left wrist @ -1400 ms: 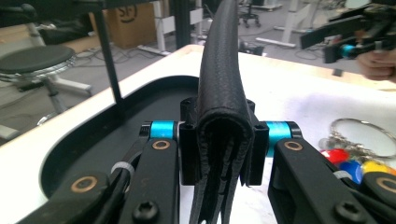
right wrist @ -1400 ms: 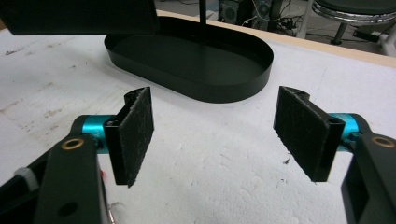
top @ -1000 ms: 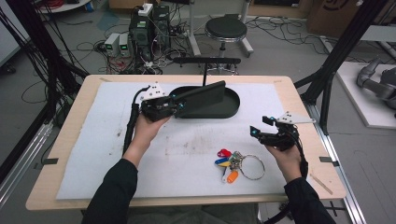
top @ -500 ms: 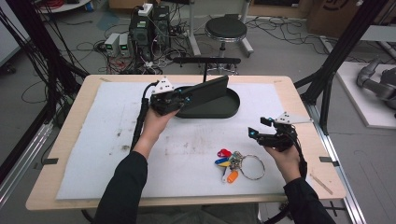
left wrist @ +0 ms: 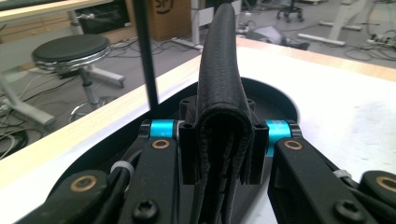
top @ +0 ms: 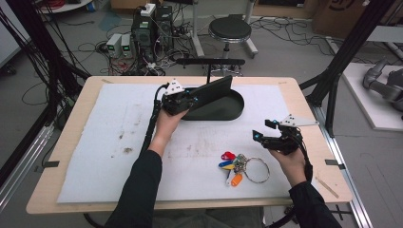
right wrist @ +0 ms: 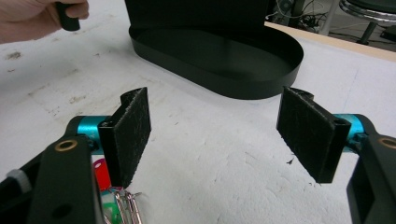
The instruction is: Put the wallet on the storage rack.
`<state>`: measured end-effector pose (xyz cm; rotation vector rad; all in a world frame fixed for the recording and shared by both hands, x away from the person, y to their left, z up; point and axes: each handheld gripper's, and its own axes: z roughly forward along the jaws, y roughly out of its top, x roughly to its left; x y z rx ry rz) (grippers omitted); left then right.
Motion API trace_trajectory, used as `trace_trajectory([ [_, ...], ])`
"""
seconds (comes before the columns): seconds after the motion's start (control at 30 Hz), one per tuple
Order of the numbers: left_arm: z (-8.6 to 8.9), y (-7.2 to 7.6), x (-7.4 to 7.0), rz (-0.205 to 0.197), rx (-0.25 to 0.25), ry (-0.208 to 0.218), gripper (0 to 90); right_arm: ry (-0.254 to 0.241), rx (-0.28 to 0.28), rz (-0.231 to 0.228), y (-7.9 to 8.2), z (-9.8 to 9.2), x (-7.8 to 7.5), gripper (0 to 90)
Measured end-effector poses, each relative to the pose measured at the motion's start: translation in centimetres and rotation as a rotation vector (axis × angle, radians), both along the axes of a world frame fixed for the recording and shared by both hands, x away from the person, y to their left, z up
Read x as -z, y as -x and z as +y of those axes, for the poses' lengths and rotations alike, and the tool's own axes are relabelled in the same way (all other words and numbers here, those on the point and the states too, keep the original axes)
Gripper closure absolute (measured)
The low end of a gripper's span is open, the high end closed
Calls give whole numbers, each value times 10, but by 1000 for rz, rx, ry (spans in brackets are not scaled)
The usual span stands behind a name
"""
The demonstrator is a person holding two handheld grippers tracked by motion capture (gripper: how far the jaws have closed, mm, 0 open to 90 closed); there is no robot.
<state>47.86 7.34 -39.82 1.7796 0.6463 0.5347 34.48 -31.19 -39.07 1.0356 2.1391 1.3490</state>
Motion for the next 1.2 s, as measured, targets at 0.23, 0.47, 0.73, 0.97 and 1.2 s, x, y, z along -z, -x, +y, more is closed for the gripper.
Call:
trace_trajectory([
  [0.23, -1, -9, 13, 4, -36, 15, 733, 3, -2, 4, 0, 0, 0, 267],
  [0.47, -6, -13, 23, 5, -20, 22, 733, 8, -10, 1, 0, 1, 0, 270],
  [0.73, -6, -17, 32, 32, -9, 6, 731, 9, -12, 1, 0, 1, 1, 272],
  [0.97, -2, -17, 34, 67, -11, 2, 675, 10, -13, 4, 1, 1, 2, 272],
  [1.2, -1, -14, 27, 84, -33, -6, 482, 4, -7, 2, 2, -2, 2, 273],
])
